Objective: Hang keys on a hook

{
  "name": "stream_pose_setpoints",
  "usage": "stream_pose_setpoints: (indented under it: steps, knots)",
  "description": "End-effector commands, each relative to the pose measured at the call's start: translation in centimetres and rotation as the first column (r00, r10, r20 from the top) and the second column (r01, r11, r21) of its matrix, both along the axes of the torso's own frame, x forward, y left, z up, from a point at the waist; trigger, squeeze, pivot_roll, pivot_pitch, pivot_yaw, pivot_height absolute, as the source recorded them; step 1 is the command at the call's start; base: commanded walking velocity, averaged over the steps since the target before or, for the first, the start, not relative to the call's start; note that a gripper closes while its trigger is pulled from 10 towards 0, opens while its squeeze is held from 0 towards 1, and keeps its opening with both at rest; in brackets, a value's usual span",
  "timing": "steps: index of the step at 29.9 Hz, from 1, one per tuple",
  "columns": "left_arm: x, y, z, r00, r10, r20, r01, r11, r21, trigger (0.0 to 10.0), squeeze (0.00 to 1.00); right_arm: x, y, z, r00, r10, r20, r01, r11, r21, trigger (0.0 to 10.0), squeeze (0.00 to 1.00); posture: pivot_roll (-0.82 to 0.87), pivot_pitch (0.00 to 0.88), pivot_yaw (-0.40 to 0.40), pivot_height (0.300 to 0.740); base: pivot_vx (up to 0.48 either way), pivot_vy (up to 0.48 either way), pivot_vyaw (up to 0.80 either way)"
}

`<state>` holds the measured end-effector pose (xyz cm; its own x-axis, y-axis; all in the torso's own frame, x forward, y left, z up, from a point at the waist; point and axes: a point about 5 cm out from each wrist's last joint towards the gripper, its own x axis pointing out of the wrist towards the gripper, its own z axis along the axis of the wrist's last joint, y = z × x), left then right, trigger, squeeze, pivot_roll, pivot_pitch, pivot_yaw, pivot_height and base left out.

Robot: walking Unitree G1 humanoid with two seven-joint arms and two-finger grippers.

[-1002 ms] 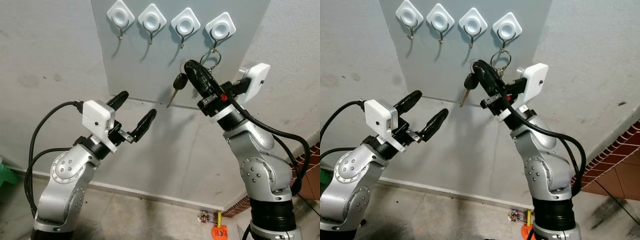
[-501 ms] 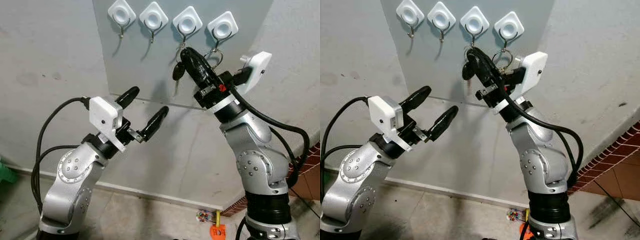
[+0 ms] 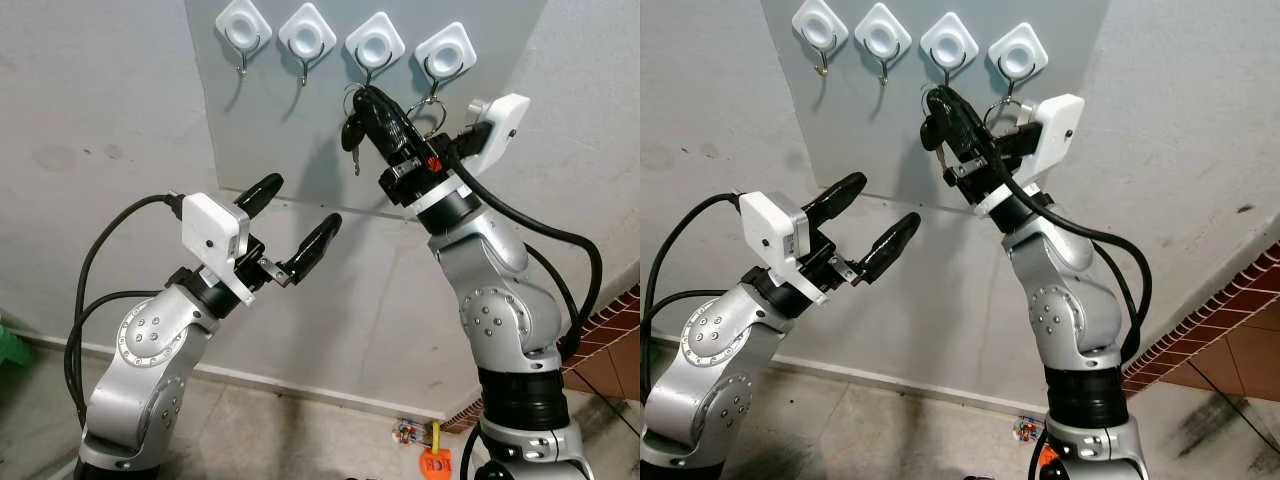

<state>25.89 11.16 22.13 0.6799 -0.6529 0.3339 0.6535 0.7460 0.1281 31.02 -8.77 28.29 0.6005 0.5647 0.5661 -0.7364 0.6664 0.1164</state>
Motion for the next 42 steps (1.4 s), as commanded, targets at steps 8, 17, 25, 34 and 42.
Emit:
stream_pose_setpoints:
  steps: [8,17,25,34,42]
  knots:
    - [-0.4,-0.1,0.3,1.000,-0.002,0.001,0.002,1.000,-0.003,10.0,0.00,0.7,-1.4,1.2,1.000,0.007,-0.027,-0.003,0.988,0.153,10.0,0.00,0.04,0.130,-0.040,0.740,0.000,0.000,0.00]
    - [-0.2,-0.1,0.4,1.000,-0.001,-0.002,0.001,1.000,-0.011,10.0,0.00,0.8,-1.8,1.0,0.996,0.039,-0.075,-0.021,0.974,0.224,10.0,0.00,0.03,0.132,-0.037,0.740,0.000,0.000,0.00]
    - [-0.2,-0.1,0.7,1.000,0.001,-0.003,-0.001,1.000,-0.025,10.0,0.00,1.0,-1.7,-0.8,0.976,0.103,-0.193,-0.042,0.953,0.299,10.0,0.00,0.04,0.133,-0.037,0.740,0.000,0.000,0.00]
    - [-0.3,0.0,0.7,1.000,0.007,-0.006,-0.007,1.000,-0.028,10.0,0.00,1.2,-1.7,-2.3,0.964,0.095,-0.248,-0.016,0.954,0.301,10.0,0.00,0.04,0.138,-0.038,0.740,0.000,0.000,0.00]
    - [-0.3,0.1,0.8,1.000,0.014,-0.010,-0.014,0.999,-0.036,10.0,0.00,1.4,-1.9,-3.8,0.952,0.073,-0.296,0.017,0.957,0.291,10.0,0.00,0.04,0.139,-0.038,0.740,0.000,0.000,0.00]
